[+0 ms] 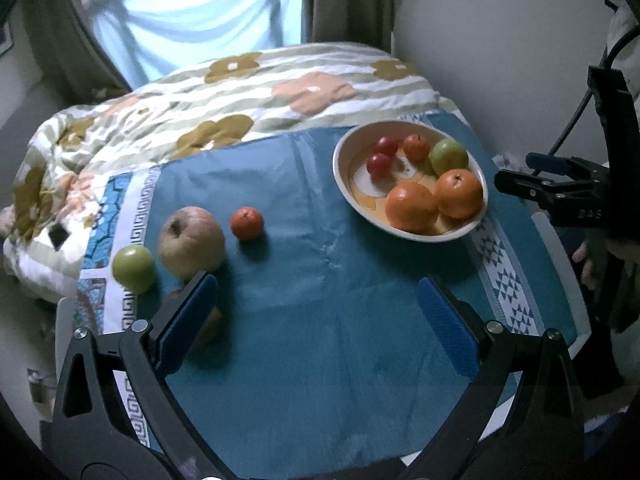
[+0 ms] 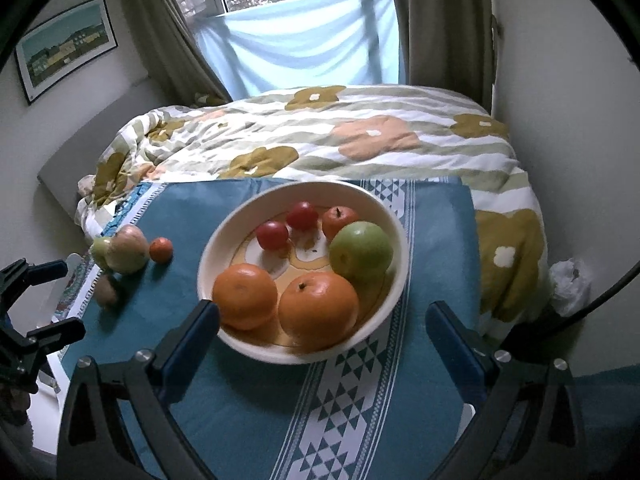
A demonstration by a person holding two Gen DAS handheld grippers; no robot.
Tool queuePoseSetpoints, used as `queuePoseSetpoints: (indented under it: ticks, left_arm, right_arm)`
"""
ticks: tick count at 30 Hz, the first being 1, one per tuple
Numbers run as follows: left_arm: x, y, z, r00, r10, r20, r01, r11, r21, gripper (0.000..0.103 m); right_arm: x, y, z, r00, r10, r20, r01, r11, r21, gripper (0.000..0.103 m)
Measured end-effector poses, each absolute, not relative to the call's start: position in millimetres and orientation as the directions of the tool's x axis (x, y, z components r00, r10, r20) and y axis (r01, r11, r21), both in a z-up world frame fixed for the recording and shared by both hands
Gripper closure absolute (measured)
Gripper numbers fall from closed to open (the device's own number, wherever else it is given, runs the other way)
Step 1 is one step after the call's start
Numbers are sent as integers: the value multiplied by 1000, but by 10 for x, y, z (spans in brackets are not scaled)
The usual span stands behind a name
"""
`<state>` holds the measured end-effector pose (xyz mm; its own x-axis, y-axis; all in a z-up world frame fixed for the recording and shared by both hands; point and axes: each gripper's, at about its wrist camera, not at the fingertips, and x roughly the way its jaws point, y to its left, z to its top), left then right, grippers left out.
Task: Organize fruits
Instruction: 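Lift both tools away from the plate back over the loose fruit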
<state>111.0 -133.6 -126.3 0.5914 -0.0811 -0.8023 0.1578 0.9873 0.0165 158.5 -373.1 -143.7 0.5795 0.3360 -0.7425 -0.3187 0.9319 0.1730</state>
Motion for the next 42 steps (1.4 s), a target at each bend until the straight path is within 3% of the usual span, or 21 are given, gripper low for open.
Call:
queuePoseSetpoints:
  ticks: [16,24,42]
  left_arm:
    - [441,-786,-819,651,51,-757,-6,998,62,0]
    - [383,-309,-776,664,59,-746,-32,998,50,0]
    - [1204,865,-993,607,-96,-789,177,984,16,0]
  right_arm:
    - [1135,-3443,-980,560,368,-742,-398,905,148,1]
    - [905,-3087,-886,547,377,-747,-403,901,160,1]
    - [859,-1687,-1118,541,265,-798,-216,961,173,1]
